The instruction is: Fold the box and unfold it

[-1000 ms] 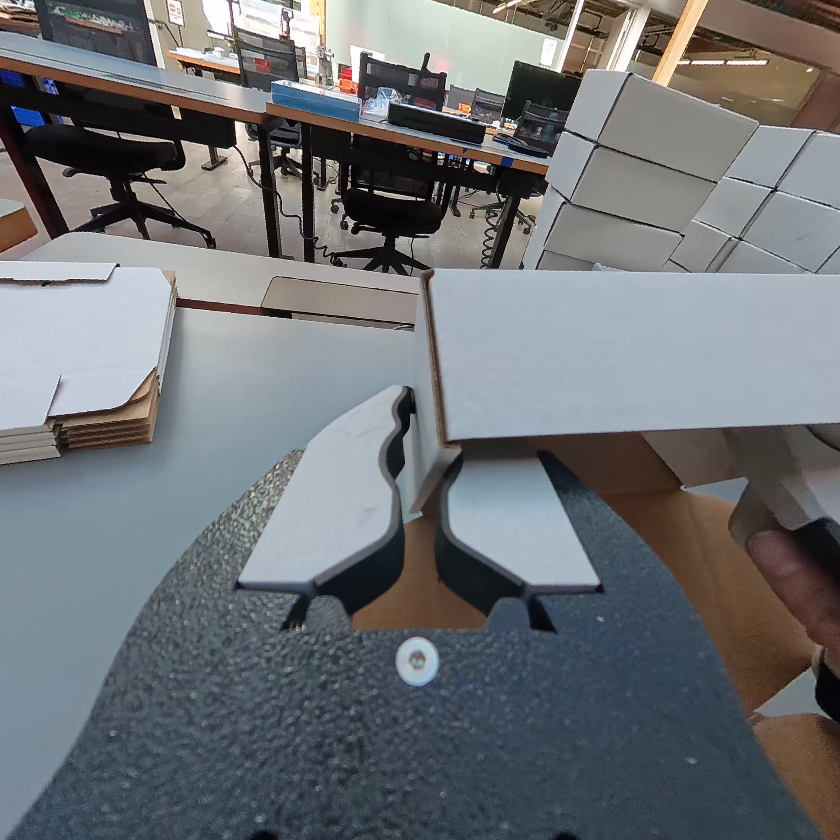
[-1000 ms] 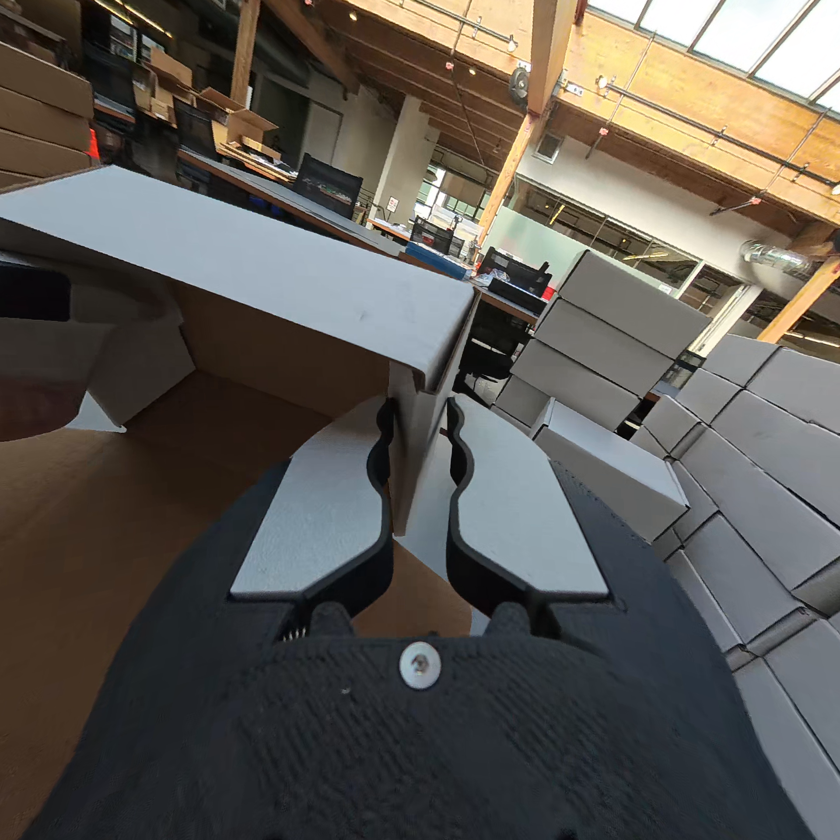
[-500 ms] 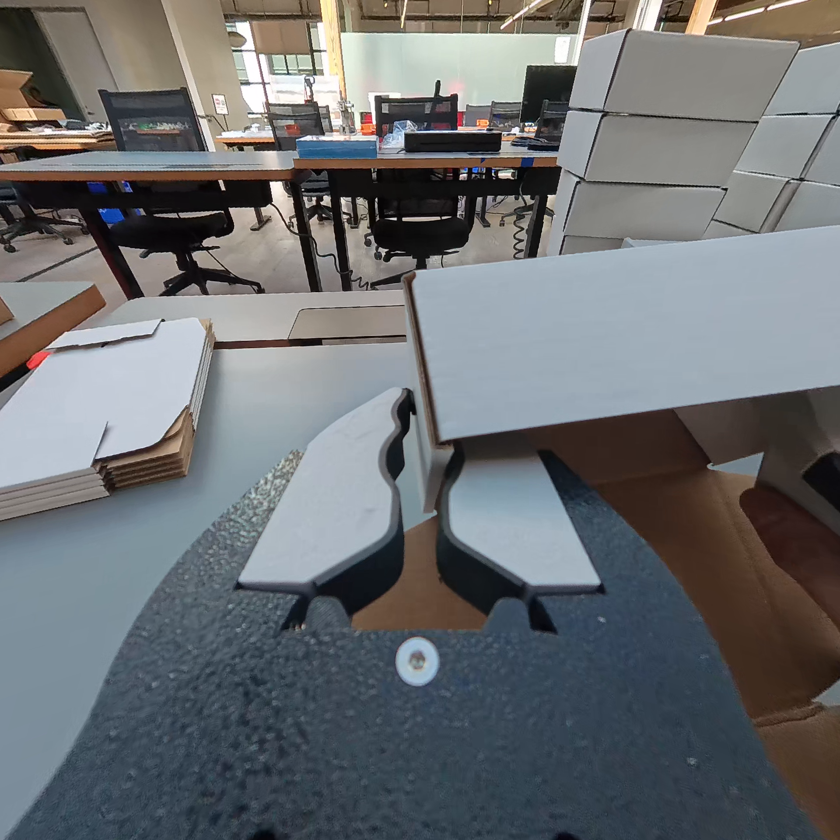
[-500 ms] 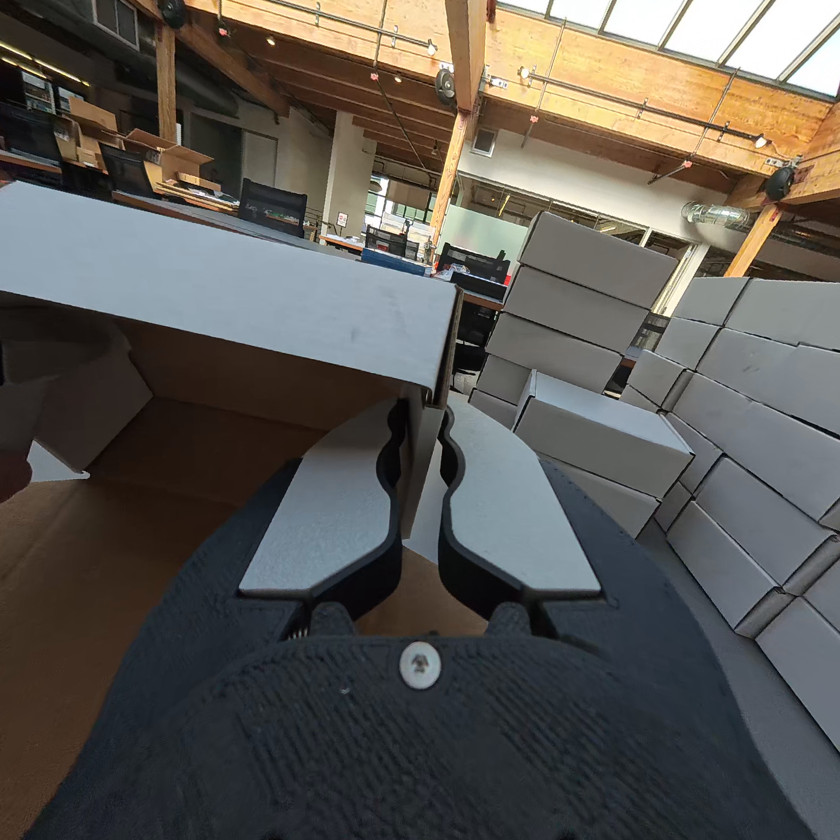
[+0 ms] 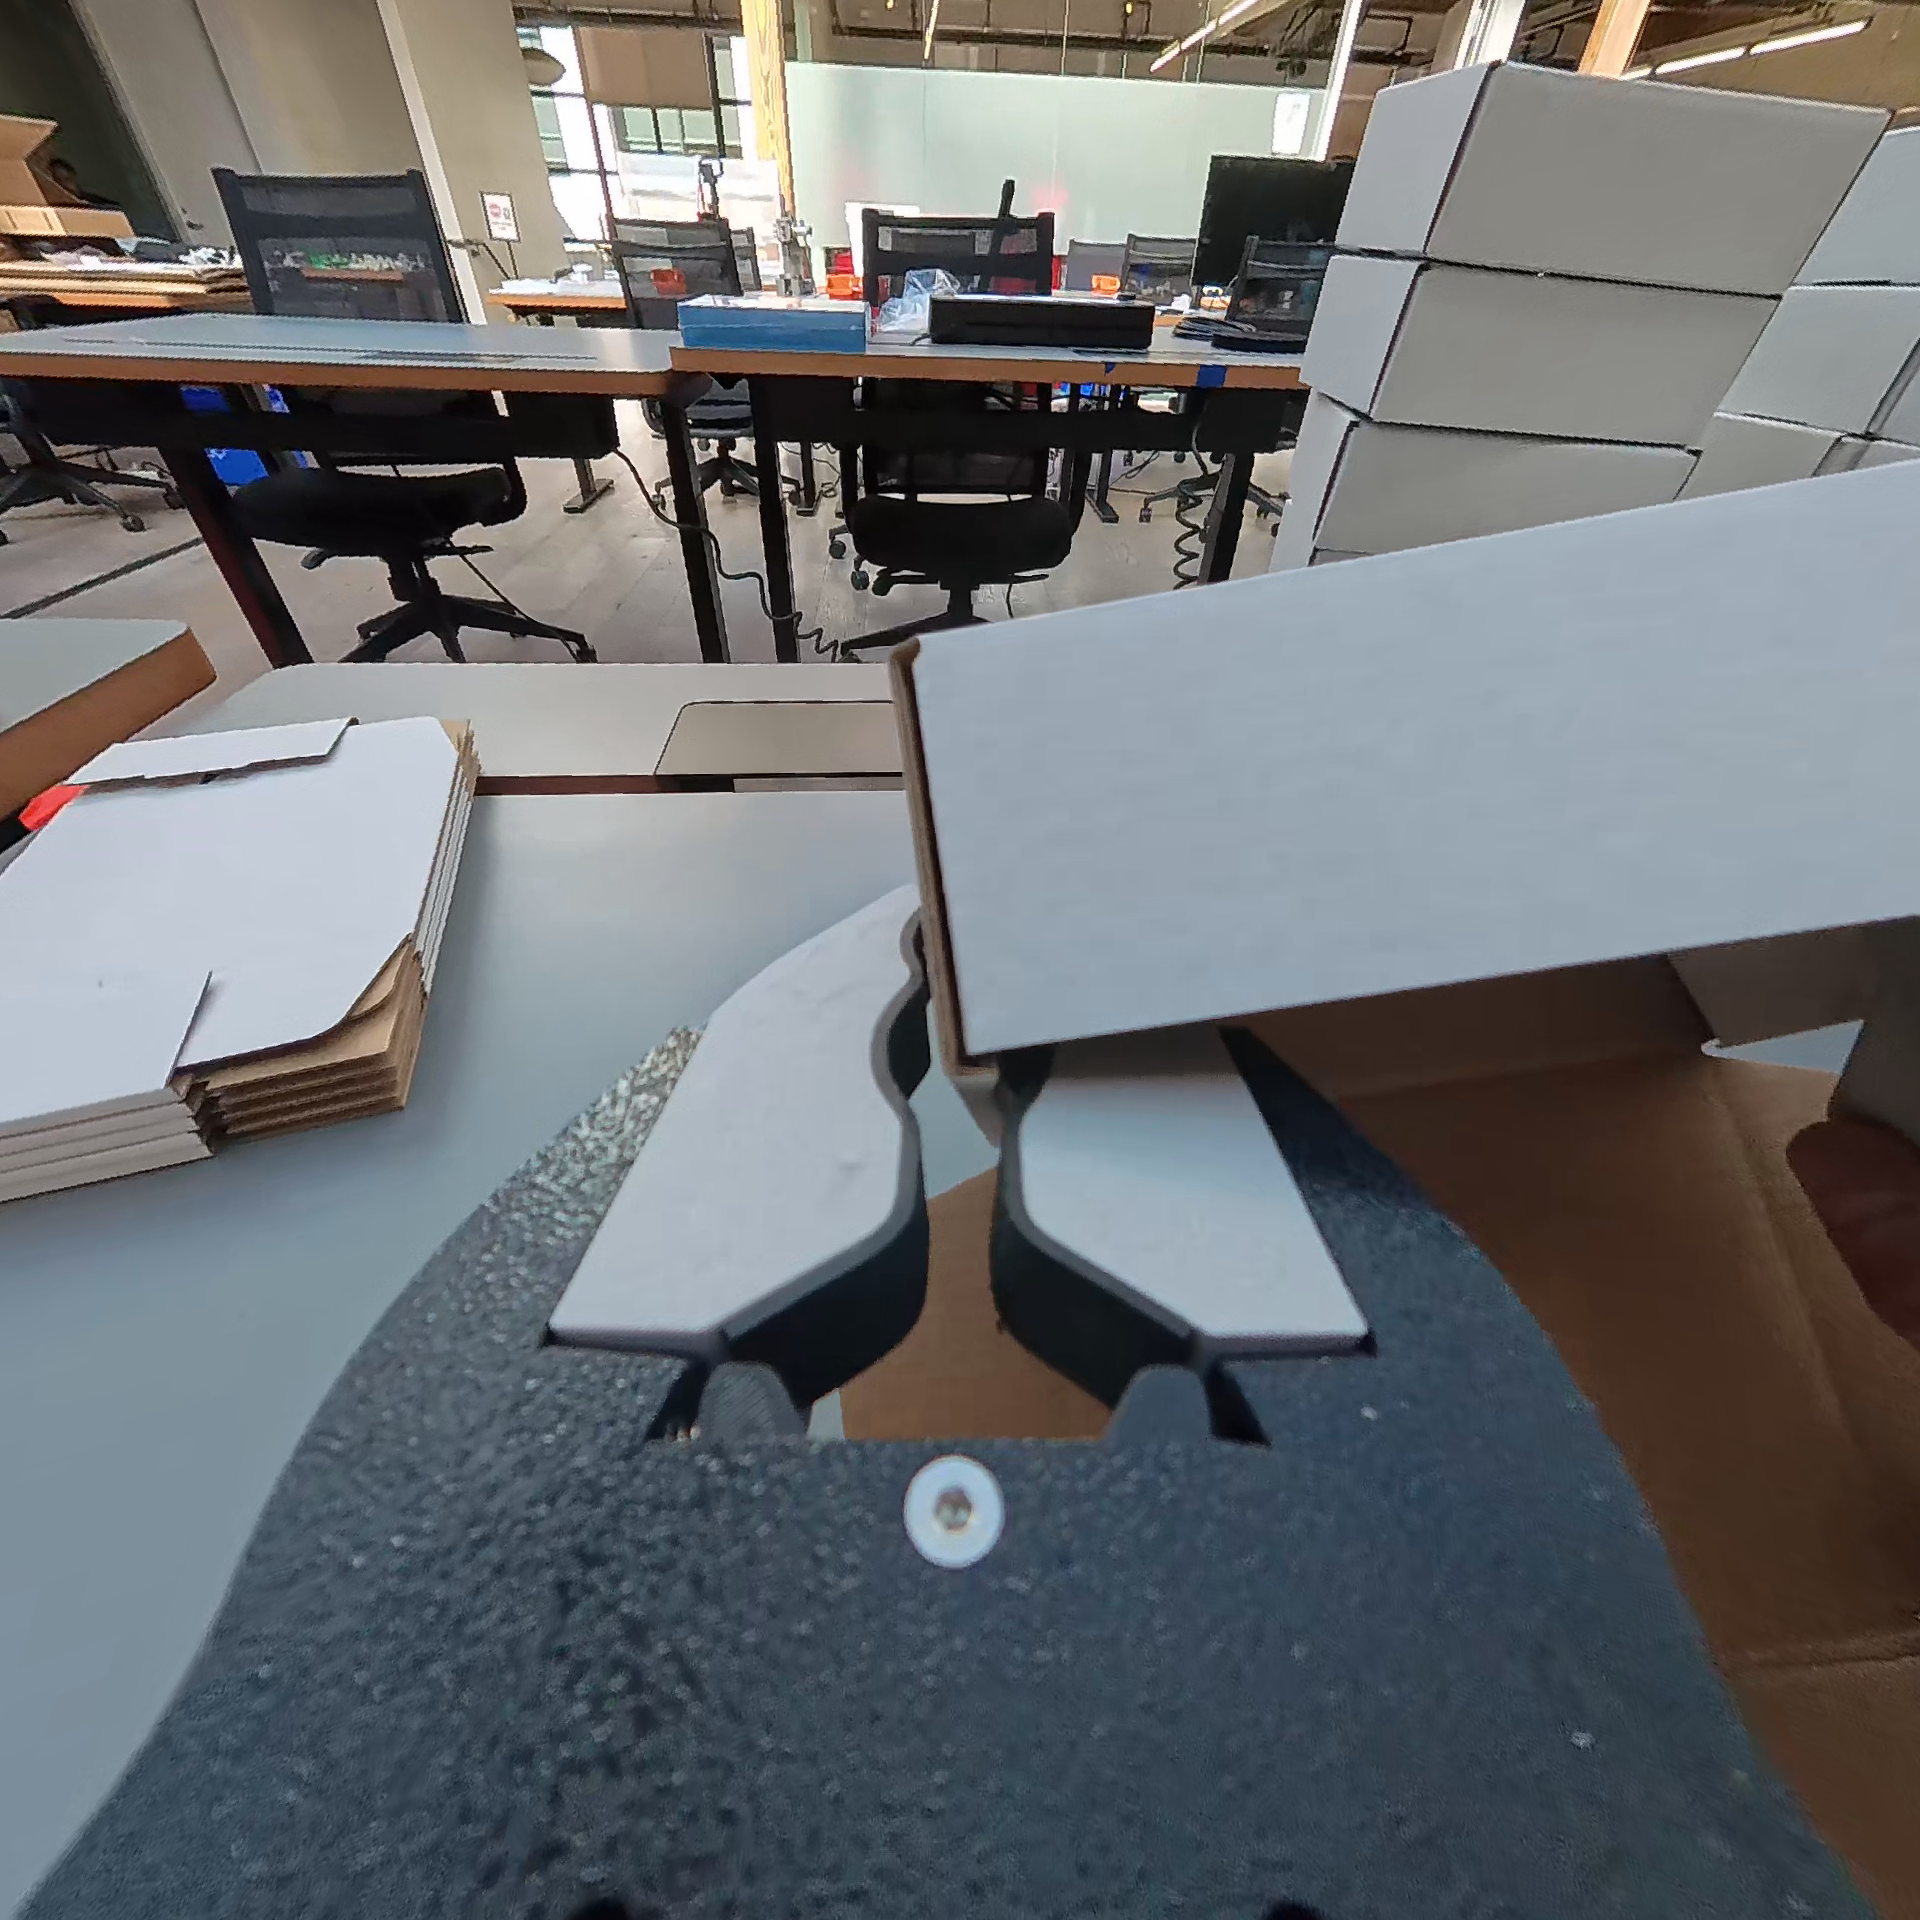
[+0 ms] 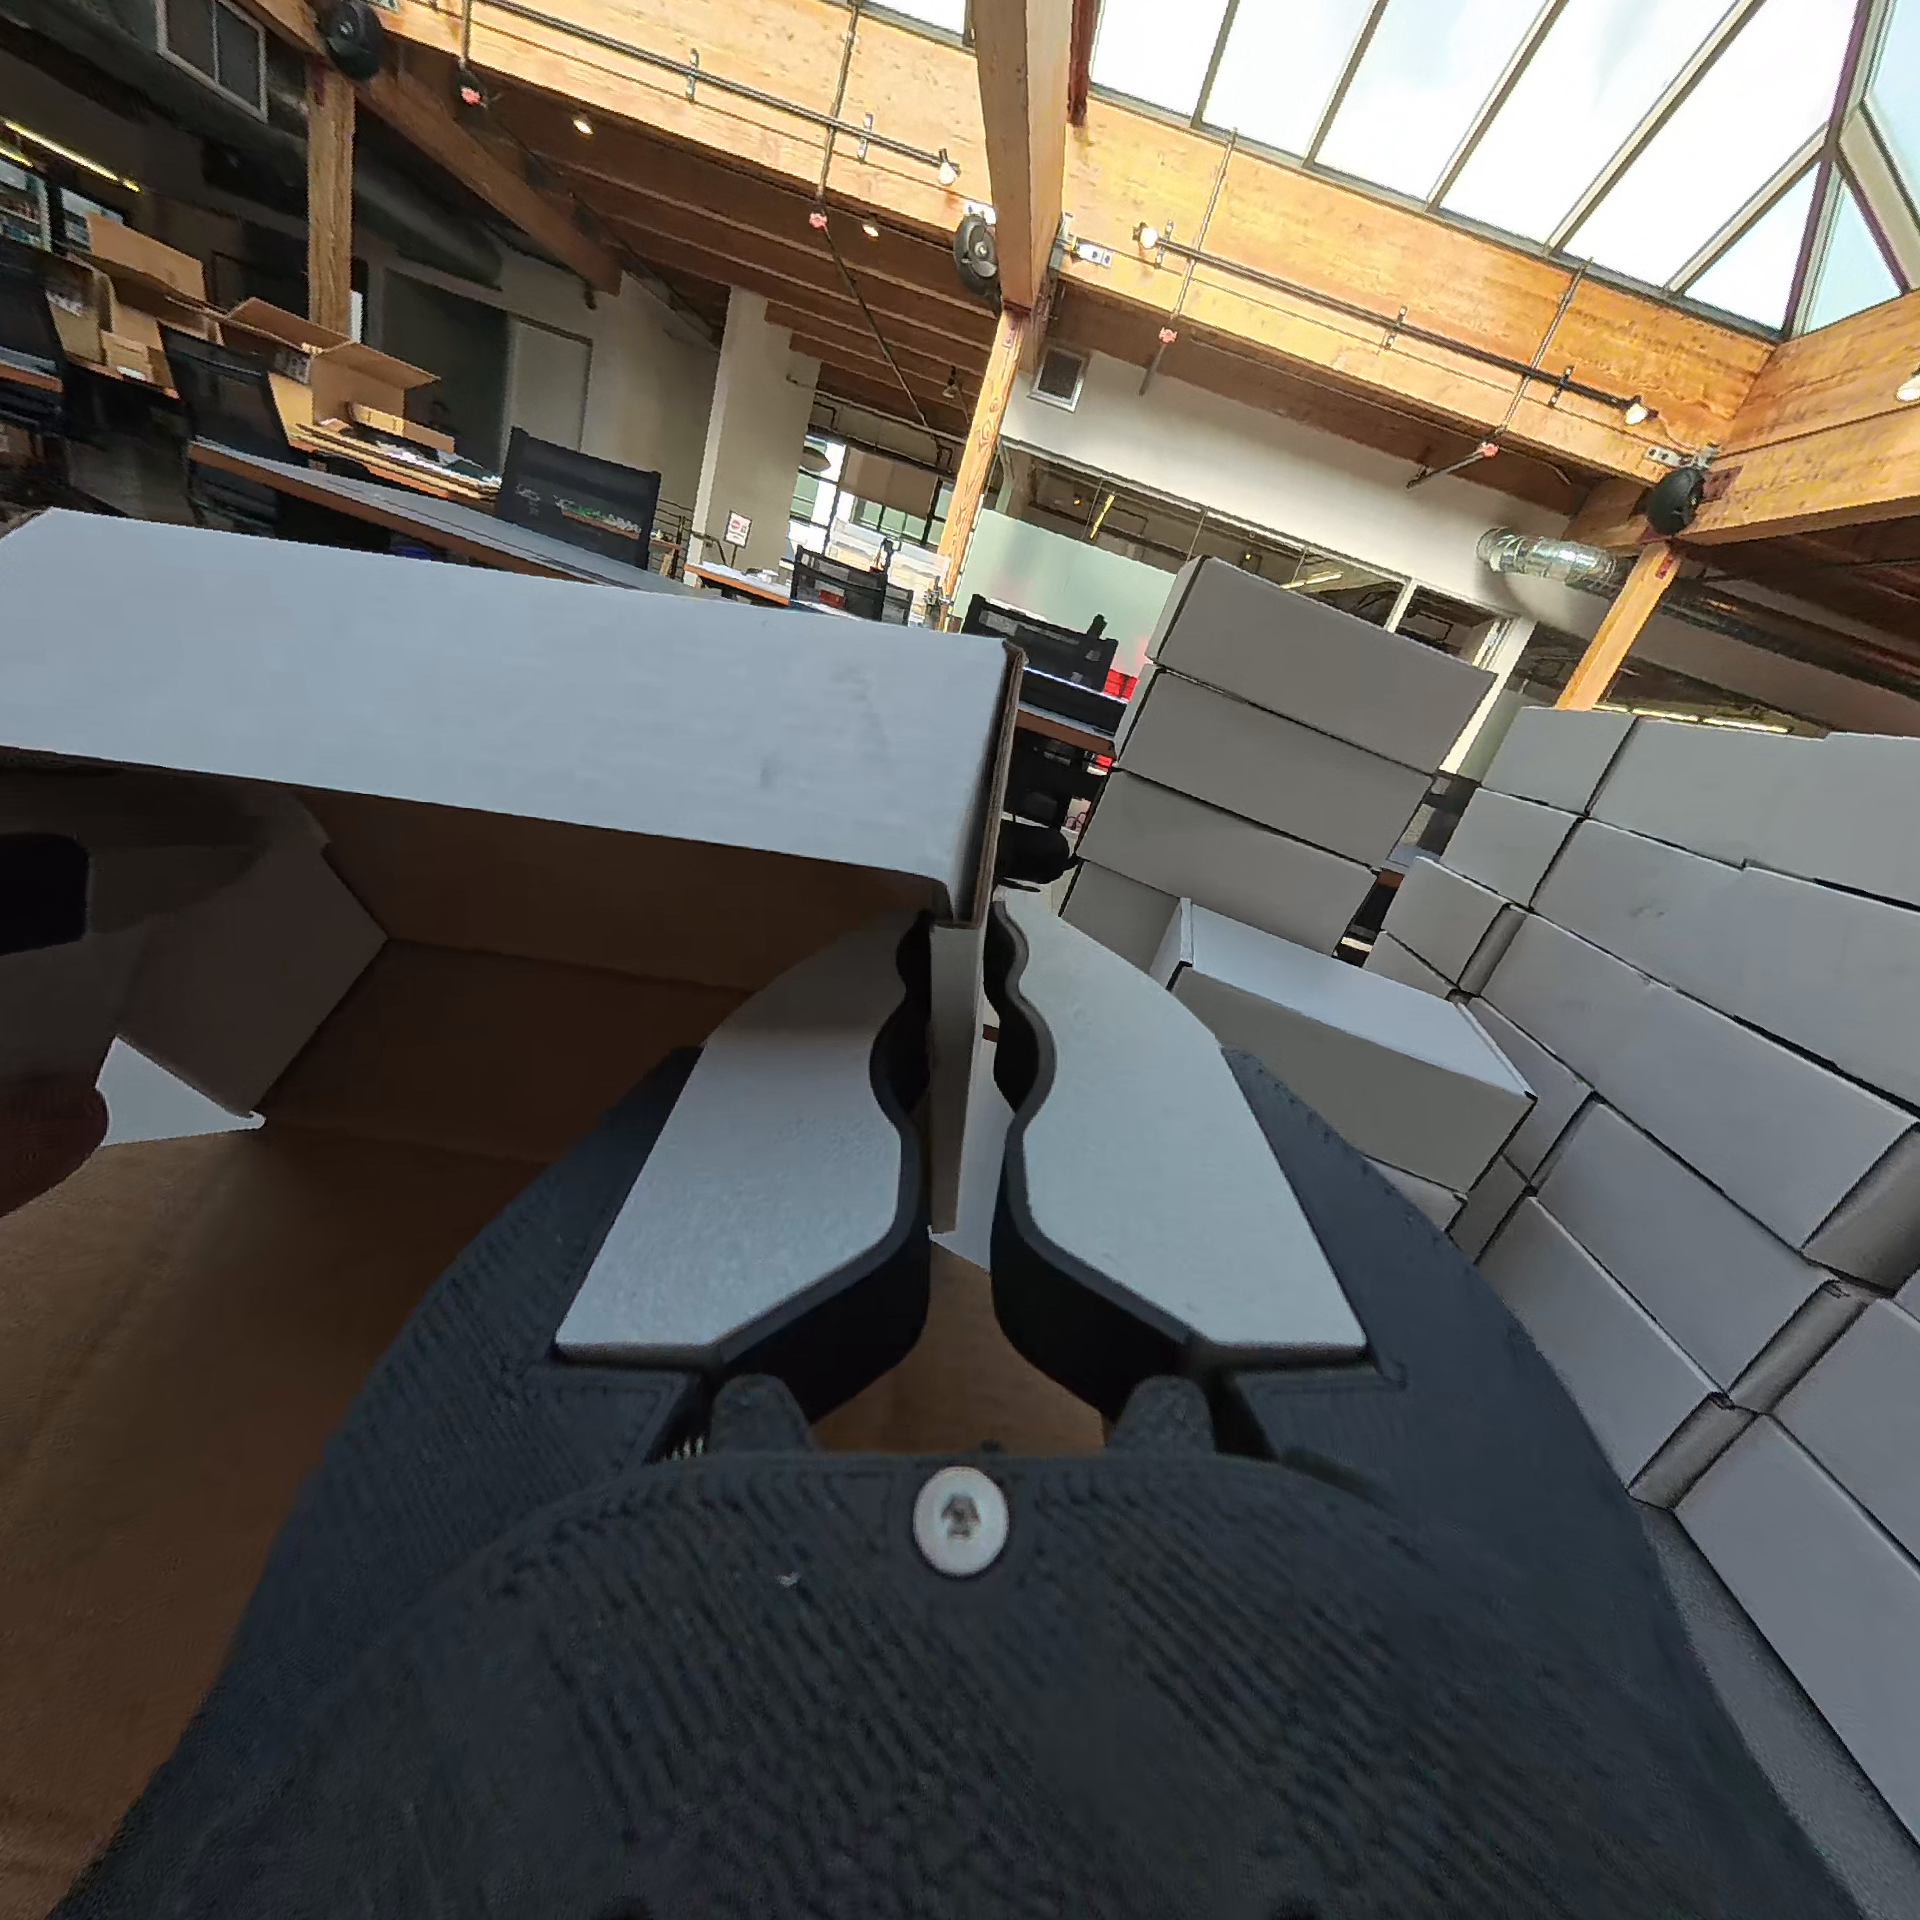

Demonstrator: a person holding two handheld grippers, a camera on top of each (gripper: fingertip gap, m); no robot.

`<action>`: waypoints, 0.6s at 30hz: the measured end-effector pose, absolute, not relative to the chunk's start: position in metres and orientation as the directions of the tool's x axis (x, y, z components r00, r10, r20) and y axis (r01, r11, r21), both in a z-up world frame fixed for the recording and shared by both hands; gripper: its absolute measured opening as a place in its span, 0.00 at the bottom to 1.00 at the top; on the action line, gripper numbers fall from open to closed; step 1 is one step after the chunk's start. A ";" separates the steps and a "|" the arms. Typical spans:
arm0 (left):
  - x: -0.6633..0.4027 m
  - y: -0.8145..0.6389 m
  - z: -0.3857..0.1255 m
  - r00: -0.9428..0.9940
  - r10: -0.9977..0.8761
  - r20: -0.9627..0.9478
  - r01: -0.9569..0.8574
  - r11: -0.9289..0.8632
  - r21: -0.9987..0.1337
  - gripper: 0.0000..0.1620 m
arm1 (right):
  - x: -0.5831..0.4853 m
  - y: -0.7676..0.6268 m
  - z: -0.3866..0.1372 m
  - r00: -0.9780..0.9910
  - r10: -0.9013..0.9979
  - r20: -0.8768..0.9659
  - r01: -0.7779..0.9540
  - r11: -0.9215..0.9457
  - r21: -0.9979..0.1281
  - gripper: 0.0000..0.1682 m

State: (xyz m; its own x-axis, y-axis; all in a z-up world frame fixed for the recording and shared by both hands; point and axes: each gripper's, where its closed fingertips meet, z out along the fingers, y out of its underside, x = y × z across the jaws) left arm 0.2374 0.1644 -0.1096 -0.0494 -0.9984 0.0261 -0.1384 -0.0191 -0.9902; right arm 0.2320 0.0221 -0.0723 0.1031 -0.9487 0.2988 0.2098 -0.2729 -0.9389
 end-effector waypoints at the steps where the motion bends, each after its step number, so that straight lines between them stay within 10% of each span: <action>1: 0.238 0.164 -0.108 -0.051 -0.998 0.029 -0.130 -0.022 -0.991 0.04 | 0.233 0.020 -0.072 0.101 -0.952 0.288 0.211 -0.262 -0.942 0.05; 14: 0.242 0.173 -0.096 0.001 -0.998 0.065 -0.110 -0.065 -0.992 0.04 | 0.239 0.028 -0.067 0.180 -0.950 0.256 0.168 -0.227 -0.959 0.06; 18: 0.249 0.194 -0.082 0.038 -0.999 0.035 -0.118 -0.040 -0.992 0.04 | 0.223 0.042 -0.059 0.305 -0.923 0.234 0.207 -0.175 -0.963 0.21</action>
